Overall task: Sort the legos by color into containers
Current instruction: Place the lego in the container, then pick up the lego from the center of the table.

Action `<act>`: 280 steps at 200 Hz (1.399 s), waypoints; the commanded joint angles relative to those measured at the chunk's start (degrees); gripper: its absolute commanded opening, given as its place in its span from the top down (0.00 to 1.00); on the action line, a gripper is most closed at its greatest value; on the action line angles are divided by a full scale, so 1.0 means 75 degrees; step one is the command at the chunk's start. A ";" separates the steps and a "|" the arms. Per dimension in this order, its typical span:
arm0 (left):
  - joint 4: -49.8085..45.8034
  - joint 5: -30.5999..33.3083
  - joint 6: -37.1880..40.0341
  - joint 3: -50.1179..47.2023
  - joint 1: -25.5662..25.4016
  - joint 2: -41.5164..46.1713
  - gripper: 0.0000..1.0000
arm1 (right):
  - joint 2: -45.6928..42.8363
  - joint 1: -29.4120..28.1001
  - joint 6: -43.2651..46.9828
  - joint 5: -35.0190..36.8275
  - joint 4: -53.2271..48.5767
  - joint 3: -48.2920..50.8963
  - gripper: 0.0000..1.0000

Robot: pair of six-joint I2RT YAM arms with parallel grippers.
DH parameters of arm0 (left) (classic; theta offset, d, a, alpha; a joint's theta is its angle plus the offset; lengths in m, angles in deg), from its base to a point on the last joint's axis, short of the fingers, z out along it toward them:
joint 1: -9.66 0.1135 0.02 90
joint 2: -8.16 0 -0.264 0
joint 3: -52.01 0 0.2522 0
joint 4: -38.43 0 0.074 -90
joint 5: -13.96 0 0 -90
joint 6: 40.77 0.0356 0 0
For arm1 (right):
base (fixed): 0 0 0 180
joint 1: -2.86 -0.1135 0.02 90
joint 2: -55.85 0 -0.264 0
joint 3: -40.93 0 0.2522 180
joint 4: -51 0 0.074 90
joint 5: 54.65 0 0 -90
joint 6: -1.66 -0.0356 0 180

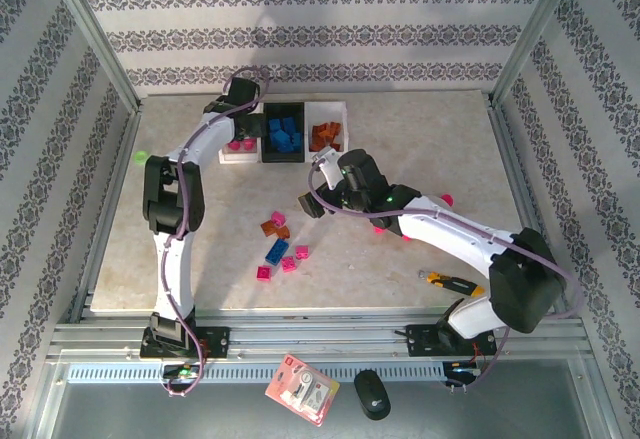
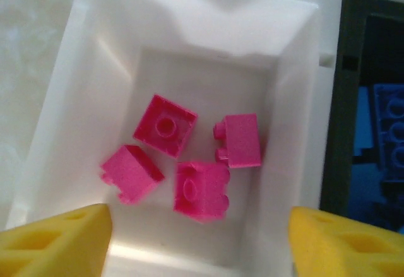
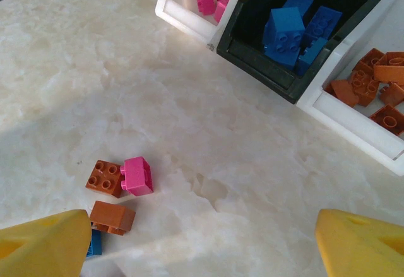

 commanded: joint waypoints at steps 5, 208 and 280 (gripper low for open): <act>-0.0128 -0.0315 0.0348 -0.0869 -0.0069 0.1165 0.10 | -0.0267 -0.0023 0.0012 0.0139 -0.0110 0.0244 0.08; -0.1551 -0.2308 0.4398 -0.3873 -0.2161 0.2838 0.23 | -0.1013 0.0013 -0.0311 -0.0003 -0.0173 0.0907 0.08; -0.1846 -0.2179 0.4214 -0.3821 -0.2376 0.2080 0.24 | -0.0895 0.0033 -0.0326 -0.0051 -0.0164 0.0872 0.07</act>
